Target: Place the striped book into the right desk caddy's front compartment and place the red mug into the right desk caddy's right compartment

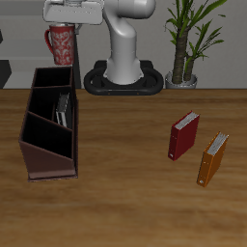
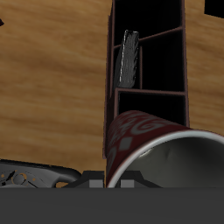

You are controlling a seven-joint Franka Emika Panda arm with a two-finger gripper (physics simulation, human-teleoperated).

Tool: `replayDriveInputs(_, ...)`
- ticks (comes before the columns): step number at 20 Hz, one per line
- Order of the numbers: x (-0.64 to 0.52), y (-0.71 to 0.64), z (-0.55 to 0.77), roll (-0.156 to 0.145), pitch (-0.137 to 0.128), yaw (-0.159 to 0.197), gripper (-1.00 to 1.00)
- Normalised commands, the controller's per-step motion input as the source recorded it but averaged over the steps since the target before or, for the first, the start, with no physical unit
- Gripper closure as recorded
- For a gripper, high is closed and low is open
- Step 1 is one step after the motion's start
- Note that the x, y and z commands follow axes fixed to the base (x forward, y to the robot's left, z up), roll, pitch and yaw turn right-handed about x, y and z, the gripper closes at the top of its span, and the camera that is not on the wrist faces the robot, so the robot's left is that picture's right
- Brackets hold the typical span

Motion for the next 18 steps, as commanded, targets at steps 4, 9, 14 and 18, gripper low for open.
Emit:
replayDriveInputs(4,-0.05,-0.21,0.17,0.047,-0.005,-0.022,1.00)
replayDriveInputs(9,0.06,-0.24,0.12,0.068,0.041,-0.049,1.00)
replayDriveInputs(14,0.27,-0.39,0.16,-0.056,0.027,-0.089,1.00)
replayDriveInputs(18,0.33,-0.16,0.00,0.017,0.081,-0.015,1.00)
